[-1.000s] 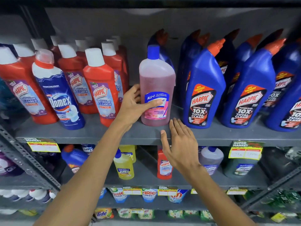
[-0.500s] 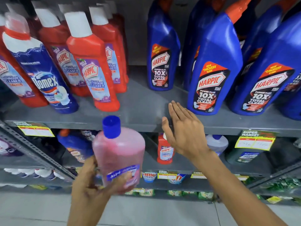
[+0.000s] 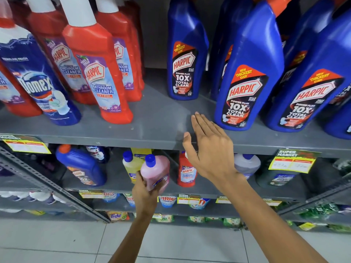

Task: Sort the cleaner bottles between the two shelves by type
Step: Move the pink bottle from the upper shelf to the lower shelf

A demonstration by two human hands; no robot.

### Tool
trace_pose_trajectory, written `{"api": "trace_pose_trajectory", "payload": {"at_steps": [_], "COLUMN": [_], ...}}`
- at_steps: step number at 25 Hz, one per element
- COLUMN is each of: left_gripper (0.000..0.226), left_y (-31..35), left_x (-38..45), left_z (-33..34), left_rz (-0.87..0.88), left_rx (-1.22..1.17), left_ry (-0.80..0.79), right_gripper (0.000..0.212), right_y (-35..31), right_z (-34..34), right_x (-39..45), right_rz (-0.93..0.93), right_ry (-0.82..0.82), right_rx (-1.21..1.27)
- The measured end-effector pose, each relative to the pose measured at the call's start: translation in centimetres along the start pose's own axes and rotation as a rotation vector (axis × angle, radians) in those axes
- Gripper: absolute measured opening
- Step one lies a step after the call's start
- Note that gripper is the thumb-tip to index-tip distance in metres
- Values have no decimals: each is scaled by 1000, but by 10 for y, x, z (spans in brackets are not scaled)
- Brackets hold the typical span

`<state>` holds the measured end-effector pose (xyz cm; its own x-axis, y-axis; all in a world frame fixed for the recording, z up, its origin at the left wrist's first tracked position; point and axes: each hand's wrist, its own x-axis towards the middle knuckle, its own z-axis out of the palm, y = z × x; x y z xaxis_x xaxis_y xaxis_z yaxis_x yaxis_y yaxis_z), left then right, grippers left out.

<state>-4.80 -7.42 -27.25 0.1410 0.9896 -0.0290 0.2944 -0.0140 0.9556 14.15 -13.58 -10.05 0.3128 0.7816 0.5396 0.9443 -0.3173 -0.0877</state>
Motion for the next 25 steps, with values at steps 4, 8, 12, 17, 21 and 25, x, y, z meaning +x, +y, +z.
{"api": "trace_pose_trajectory", "payload": {"at_steps": [4, 8, 12, 17, 21, 25], "left_gripper": [74, 72, 67, 66, 66, 59], "left_y": [-2, -2, 1, 3, -1, -9], "left_x": [13, 15, 13, 9, 7, 6], "left_z": [27, 43, 52, 57, 56, 56], "left_rz": [-19, -49, -74, -86, -126, -128], "left_rx": [18, 84, 88, 46, 65, 137], "left_ry": [40, 82, 102, 118, 116, 94], "right_gripper": [64, 64, 64, 65, 65, 66], "right_y": [0, 0, 1, 1, 0, 0], "right_z": [2, 5, 8, 8, 7, 6], "right_x": [0, 1, 1, 1, 1, 1], "right_rz": [6, -1, 0, 6, 12, 14], "right_ry": [37, 72, 83, 68, 71, 51], "right_rx": [-14, -19, -23, -15, -15, 5]}}
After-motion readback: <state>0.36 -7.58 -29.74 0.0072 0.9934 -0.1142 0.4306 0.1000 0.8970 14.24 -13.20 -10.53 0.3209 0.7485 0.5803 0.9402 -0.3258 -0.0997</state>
